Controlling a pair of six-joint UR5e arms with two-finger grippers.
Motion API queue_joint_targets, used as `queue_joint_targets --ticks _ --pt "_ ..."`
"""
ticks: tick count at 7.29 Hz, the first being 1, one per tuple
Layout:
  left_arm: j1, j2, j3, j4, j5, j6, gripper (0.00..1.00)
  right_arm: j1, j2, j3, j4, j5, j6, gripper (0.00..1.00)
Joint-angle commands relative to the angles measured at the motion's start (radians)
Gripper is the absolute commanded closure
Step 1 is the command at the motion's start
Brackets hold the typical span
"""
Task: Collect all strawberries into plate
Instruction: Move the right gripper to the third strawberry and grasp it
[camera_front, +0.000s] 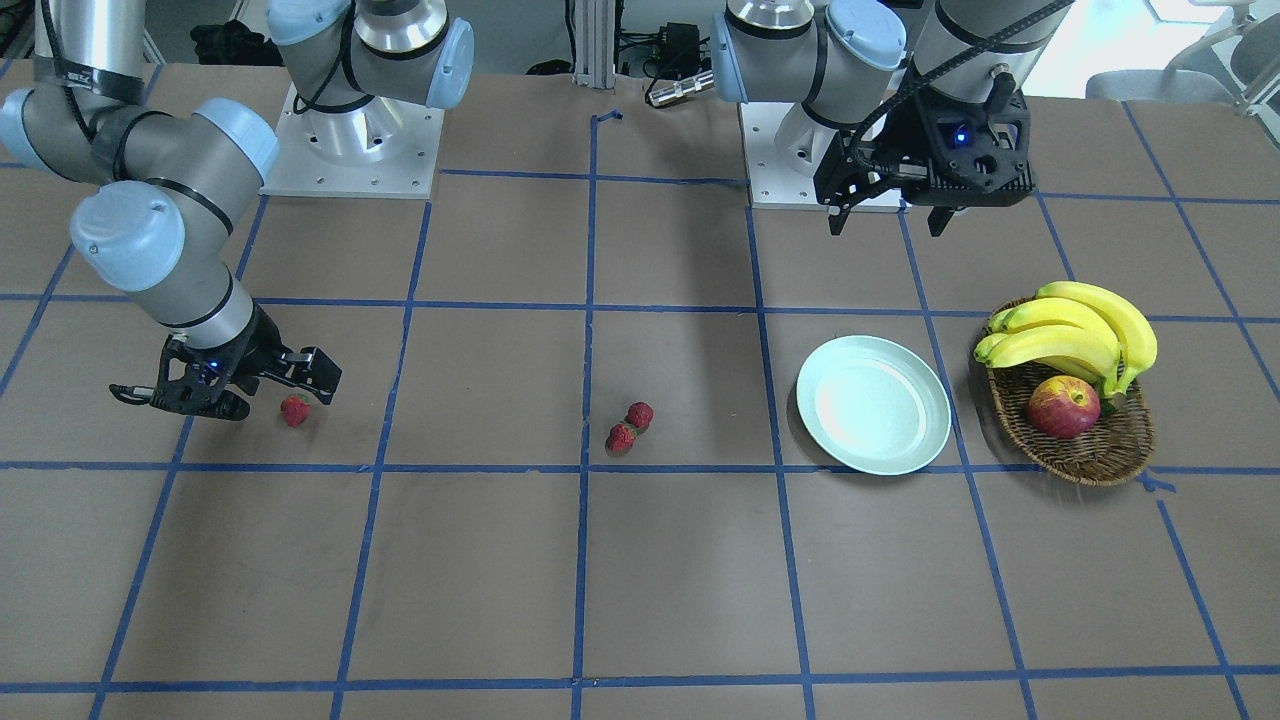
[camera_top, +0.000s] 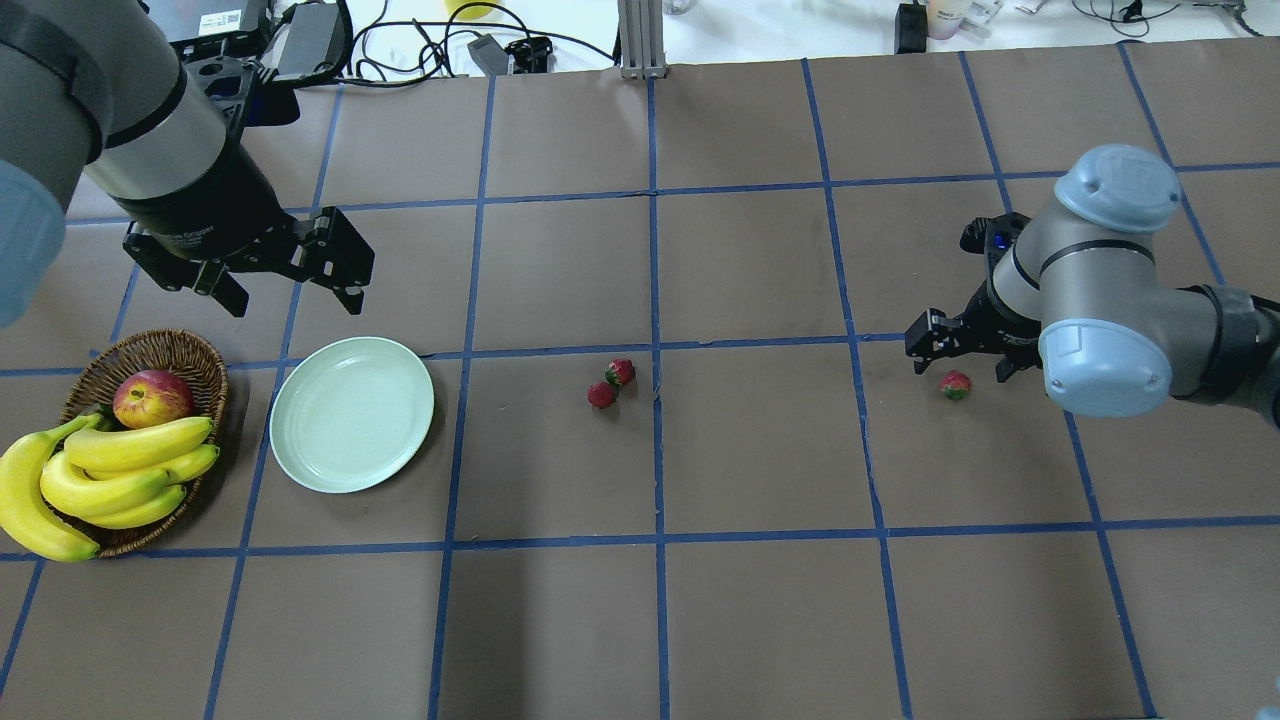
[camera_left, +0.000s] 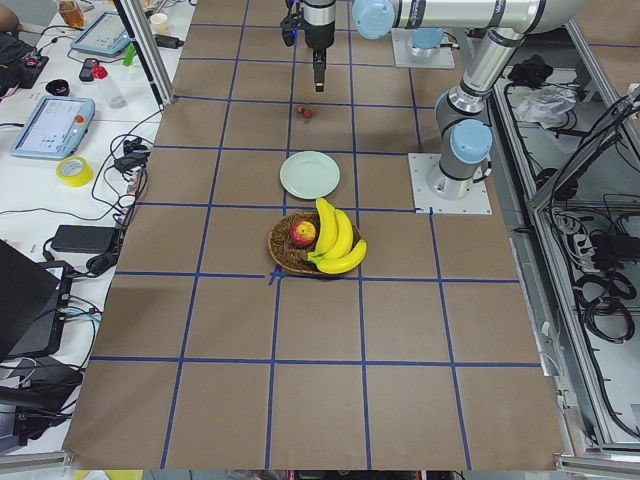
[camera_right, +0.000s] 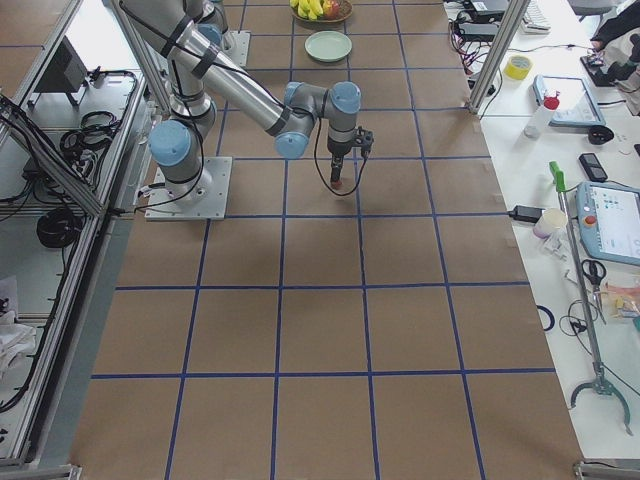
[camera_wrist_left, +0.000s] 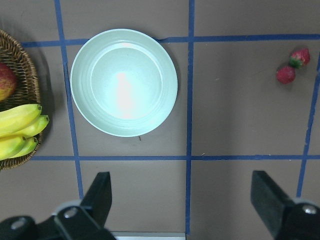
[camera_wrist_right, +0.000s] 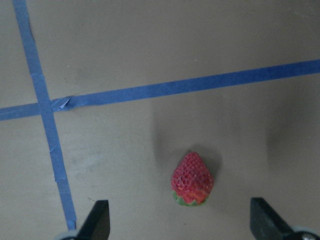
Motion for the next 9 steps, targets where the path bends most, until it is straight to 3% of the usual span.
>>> queue_joint_targets --ticks 1,2,3,5,6,7,9 --pt "-0.001 0.0 0.0 -0.001 0.002 0.0 0.0 -0.011 0.069 0.016 -0.066 0.005 -0.018 0.06" --pt "0.0 0.0 0.0 -0.001 0.001 0.0 0.0 -0.011 0.077 0.022 -0.088 0.005 -0.018 0.09" --pt "0.0 0.0 0.0 -0.001 0.001 0.0 0.0 -0.011 0.08 0.019 -0.089 0.002 -0.02 0.21" --pt "0.0 0.0 0.0 -0.001 0.002 0.003 0.0 -0.011 0.085 0.016 -0.091 -0.03 -0.02 0.59" --pt "0.0 0.0 0.0 -0.001 0.002 0.003 0.0 -0.011 0.085 0.024 -0.083 -0.036 -0.018 0.93" --pt "0.0 0.0 0.0 0.001 0.002 0.002 0.0 -0.011 0.076 0.019 -0.076 -0.036 -0.02 1.0" --pt "-0.001 0.0 0.0 -0.001 0.011 0.002 0.0 0.018 0.05 -0.001 -0.072 -0.014 -0.004 1.0"
